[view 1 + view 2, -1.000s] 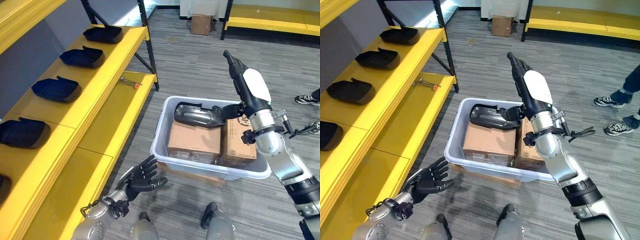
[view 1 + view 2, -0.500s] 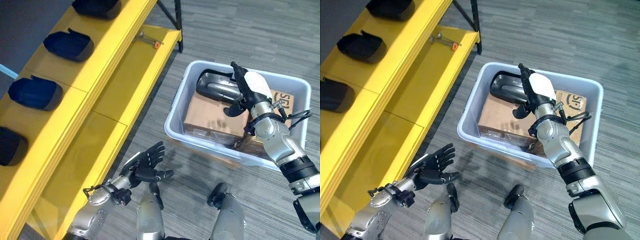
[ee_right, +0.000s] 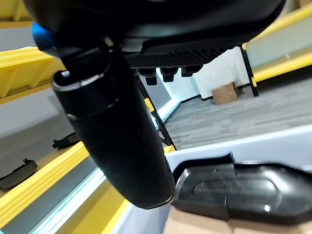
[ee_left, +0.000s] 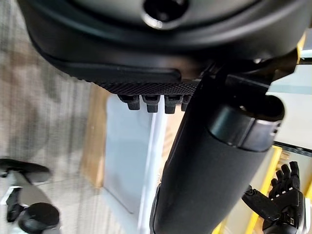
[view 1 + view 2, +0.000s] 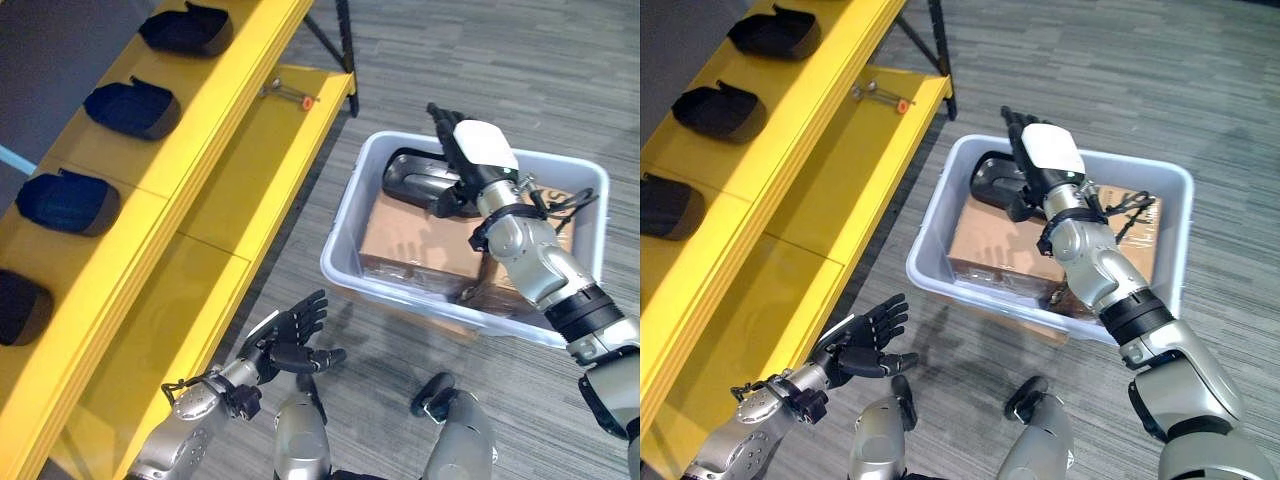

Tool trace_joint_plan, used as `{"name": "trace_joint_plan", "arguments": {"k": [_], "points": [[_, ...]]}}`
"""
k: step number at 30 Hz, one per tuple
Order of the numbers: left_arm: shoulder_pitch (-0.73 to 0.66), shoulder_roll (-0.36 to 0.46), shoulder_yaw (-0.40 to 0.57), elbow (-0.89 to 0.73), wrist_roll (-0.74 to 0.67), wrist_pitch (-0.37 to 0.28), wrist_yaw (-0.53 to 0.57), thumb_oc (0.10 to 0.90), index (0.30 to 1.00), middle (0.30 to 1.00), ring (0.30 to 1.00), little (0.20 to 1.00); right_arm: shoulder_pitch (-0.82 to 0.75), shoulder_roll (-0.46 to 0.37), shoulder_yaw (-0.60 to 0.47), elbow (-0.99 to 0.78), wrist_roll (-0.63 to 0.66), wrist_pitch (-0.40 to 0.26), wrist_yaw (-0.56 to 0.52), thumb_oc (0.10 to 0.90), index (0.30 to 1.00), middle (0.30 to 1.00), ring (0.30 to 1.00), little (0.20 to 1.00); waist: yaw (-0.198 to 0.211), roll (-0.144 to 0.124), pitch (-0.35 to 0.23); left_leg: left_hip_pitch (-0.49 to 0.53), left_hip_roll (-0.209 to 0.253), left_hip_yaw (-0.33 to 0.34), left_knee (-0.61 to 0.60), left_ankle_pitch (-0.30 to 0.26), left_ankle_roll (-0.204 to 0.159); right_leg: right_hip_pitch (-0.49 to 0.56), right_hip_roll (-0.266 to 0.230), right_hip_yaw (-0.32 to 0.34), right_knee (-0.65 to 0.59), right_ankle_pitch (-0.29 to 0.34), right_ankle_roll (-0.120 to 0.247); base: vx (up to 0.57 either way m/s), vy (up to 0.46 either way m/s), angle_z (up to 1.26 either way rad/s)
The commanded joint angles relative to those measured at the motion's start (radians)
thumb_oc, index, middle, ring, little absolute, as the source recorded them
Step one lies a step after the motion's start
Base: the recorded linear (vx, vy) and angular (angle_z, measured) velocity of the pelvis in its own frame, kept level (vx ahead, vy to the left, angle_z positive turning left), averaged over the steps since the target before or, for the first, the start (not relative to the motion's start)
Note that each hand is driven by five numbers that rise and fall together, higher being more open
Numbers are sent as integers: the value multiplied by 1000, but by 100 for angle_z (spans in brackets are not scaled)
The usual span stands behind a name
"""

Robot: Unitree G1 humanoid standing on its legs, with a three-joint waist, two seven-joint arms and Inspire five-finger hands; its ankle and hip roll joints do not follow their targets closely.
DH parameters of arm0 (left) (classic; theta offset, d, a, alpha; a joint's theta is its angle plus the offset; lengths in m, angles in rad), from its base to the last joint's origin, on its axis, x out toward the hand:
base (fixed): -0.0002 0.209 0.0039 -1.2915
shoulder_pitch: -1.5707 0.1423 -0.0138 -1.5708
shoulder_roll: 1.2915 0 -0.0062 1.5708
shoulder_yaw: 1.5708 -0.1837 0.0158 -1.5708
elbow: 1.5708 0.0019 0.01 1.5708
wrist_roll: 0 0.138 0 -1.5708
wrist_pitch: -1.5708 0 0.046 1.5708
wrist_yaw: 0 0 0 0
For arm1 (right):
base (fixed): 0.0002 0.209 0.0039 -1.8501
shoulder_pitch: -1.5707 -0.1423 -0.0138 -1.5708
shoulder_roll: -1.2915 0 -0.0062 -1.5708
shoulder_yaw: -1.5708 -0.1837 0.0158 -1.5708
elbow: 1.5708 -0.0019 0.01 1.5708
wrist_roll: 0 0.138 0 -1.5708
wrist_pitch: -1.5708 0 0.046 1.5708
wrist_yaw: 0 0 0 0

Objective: Move parts from the plastic box to the shelf.

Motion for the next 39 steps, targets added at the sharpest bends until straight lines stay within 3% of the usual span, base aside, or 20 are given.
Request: {"name": "trace_joint_plan", "arguments": {"k": [1, 3, 6, 7, 10, 11, 15, 17, 20, 22, 24, 28, 33, 37, 39], "points": [[-35, 9, 9, -98, -56, -165, 98, 900, 1000, 1000, 1000, 1000, -149, 33, -14, 4, -41, -50, -58, 900, 1000, 1000, 1000, 1000, 25, -30, -79, -58, 28, -17, 91, -65, 76, 137, -28, -90, 0, -107, 81, 6, -195, -24], [-58, -14, 17, -40, -33, -163, 116, 900, 1000, 1000, 1000, 1000, -134, 48, -23, 16, -53, -64, -55, 900, 1000, 1000, 1000, 1000, 17, -42, -93, -62, 43, -21, 132, -13, 54, 167, 19, -90, -45, -111, 62, 12, -189, -24], [-64, -35, 17, -2, 5, -178, 111, 900, 1000, 1000, 1000, 1000, -127, 60, -29, 22, -67, -71, -46, 900, 1000, 1000, 1000, 1000, 21, -38, -97, -75, 38, -53, 111, 18, 45, 187, 54, -77, -66, -110, 54, 42, -50, -28], [-53, -44, 23, 6, 21, -188, 103, 900, 1000, 1000, 1000, 1000, -125, 57, -24, 19, -63, -70, -42, 900, 1000, 1000, 1000, 1000, 31, -28, -102, -66, 28, -69, 14, 38, 40, 194, 51, -73, -64, -108, 60, 94, 151, -32], [-38, -50, 18, 5, 33, -193, 92, 900, 1000, 1000, 1000, 1000, -115, 49, -26, 20, -57, -70, -39, 900, 1000, 1000, 1000, 1000, 34, -17, -109, -55, 39, -74, -112, 103, 15, 212, 40, -68, -63, -111, 65, 109, 194, -22], [-27, -50, 14, 4, 32, -198, 86, 900, 1000, 1000, 1000, 1000, -106, 48, -32, 27, -56, -69, -33, 900, 1000, 1000, 1000, 1000, 37, -15, -110, -61, 56, -93, -144, 153, -1, 215, 30, -59, -51, -117, 67, 125, 208, -20], [-6, -54, 17, 11, 12, -204, 47, 900, 1000, 1000, 1000, 1000, -95, 55, -23, 51, -54, -67, -17, 900, 1000, 1000, 1000, 1000, 49, -14, -103, -73, 75, -143, -196, 214, -13, 205, -2, -30, 17, -147, 75, 122, 210, -16], [2, -59, 21, 15, 16, -203, 19, 900, 1000, 1000, 1000, 1000, -83, 65, -16, 58, -61, -68, -4, 900, 1000, 1000, 1000, 1000, 56, -15, -101, -85, 67, -182, -185, 202, -7, 194, -23, -4, 75, -172, 82, 229, 320, -28], [8, -56, 28, 9, 13, -174, -6, 900, 1000, 1000, 1000, 1000, -50, 79, -21, 69, -45, -84, 4, 900, 1000, 1000, 1000, 1000, 68, -17, -121, -72, 23, -207, -159, 123, 20, 211, -52, 11, 117, -195, 105, 327, 264, -22], [-18, -52, 9, 14, 8, -155, -6, 900, 1000, 1000, 1000, 1000, -19, 91, -37, 50, -49, -63, 25, 900, 1000, 1000, 1000, 1000, 68, -22, -129, -93, -22, -231, -111, 75, 42, 228, -44, 18, 107, -191, 117, 308, 150, -24], [-32, -48, -1, 27, 5, -157, -2, 900, 1000, 1000, 1000, 1000, -13, 100, -37, 47, -59, -60, 36, 900, 1000, 1000, 1000, 1000, 69, -25, -128, -100, -41, -238, -98, 61, 51, 234, -42, 23, 97, -179, 126, 144, 60, -6], [-86, -44, -22, 58, -3, -189, 16, 900, 1000, 1000, 1000, 1000, -49, 118, -13, 34, -53, -45, 25, 900, 1000, 1000, 1000, 1000, 75, -19, -109, -129, -77, -244, -104, 67, 79, 253, -13, 19, 21, -122, 131, 48, 44, 3], [-90, -45, -14, 48, -3, -180, 38, 900, 1000, 1000, 1000, 1000, -89, 126, 11, 22, -62, -10, 60, 900, 1000, 1000, 1000, 1000, 92, -15, -92, -151, -84, -251, -118, 83, 75, 276, 4, 11, -50, -96, 142, 45, 1, -1], [-61, -45, -5, 33, 16, -176, 27, 900, 1000, 1000, 1000, 1000, -92, 117, 18, 35, -64, 21, 49, 900, 1000, 1000, 1000, 1000, 107, -12, -79, -169, -81, -264, -118, 93, 73, 272, 6, 13, -54, -98, 145, 105, -50, 3], [-43, -32, 5, 19, 24, -168, 17, 900, 1000, 1000, 1000, 1000, -91, 101, 6, 61, -66, 17, 28, 900, 1000, 1000, 1000, 1000, 117, -13, -66, -185, -87, -280, -94, 81, 65, 271, -1, 24, -18, -135, 152, 153, -86, 5]]}}
